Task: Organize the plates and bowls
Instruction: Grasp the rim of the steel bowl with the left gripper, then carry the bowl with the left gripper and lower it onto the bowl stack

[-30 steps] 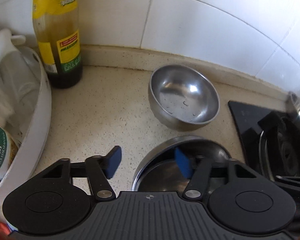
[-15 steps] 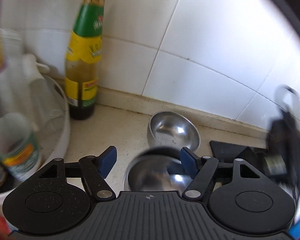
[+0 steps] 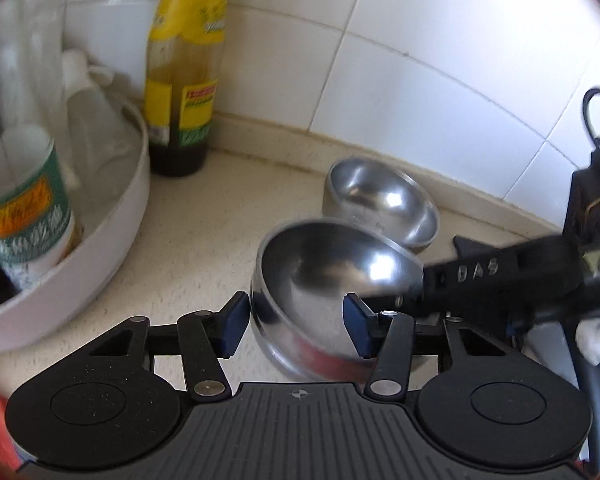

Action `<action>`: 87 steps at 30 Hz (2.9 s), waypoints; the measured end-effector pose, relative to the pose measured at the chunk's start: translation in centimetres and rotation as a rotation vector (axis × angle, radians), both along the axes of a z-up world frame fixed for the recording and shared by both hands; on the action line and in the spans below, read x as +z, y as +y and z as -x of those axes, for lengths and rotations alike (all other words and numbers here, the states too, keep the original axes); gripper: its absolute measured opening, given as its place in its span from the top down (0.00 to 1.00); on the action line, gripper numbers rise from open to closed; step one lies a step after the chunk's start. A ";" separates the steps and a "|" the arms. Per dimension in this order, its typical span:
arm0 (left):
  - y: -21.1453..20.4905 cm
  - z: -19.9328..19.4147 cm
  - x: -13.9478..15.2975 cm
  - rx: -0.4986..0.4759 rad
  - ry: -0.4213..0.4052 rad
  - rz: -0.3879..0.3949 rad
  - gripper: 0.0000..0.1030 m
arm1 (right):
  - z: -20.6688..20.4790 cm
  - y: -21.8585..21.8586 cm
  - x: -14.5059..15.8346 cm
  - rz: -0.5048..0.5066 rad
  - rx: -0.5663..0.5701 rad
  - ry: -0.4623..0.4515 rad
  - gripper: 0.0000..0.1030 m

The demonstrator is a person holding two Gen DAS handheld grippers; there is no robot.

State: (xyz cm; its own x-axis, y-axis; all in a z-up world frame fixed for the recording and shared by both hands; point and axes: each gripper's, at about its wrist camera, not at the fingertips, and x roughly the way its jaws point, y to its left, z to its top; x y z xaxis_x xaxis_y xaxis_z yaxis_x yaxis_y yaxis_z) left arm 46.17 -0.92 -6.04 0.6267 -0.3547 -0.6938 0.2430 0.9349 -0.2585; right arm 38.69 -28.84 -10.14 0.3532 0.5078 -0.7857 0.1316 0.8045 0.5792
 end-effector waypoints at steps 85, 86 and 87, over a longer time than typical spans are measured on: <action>-10.4 -8.2 7.3 -0.096 -0.151 -0.295 0.60 | -0.1 -3.7 11.9 0.255 -0.073 -0.360 0.85; -10.3 -7.9 7.7 -0.095 -0.160 -0.292 0.60 | 0.3 -3.5 12.3 0.257 -0.072 -0.365 0.85; -10.1 -7.4 8.1 -0.094 -0.168 -0.289 0.59 | 0.7 -3.4 12.7 0.260 -0.068 -0.369 0.85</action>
